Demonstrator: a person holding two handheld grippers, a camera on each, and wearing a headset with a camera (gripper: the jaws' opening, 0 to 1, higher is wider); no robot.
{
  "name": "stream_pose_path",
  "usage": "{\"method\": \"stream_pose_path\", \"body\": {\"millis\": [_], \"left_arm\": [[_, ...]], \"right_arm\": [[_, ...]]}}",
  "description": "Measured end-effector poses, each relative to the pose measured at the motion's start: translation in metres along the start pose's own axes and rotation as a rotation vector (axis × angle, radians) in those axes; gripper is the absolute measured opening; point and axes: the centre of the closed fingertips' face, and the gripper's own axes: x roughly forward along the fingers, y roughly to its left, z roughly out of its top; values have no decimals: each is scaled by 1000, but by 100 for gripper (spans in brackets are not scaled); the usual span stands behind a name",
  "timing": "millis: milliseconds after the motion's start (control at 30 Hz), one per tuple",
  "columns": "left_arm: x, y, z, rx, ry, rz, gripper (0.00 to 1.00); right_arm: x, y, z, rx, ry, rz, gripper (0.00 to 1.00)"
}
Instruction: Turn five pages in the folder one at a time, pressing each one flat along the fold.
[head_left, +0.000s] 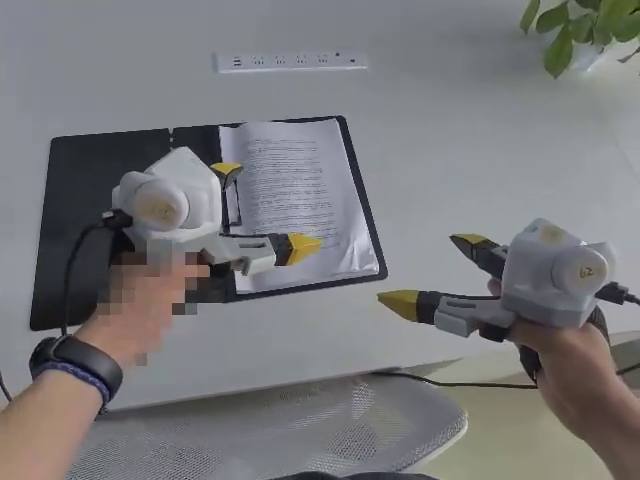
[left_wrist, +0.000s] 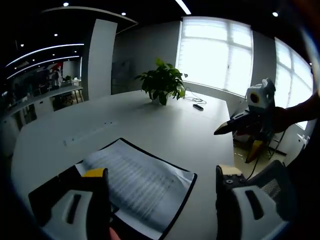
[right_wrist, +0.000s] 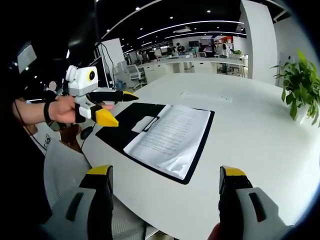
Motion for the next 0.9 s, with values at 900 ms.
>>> {"method": "stream_pose_path", "body": {"millis": [900], "left_arm": [[86,-24,-49,-32,98,-54,80]], "right_arm": [[0,-7,-13,30,25,7,86]]}}
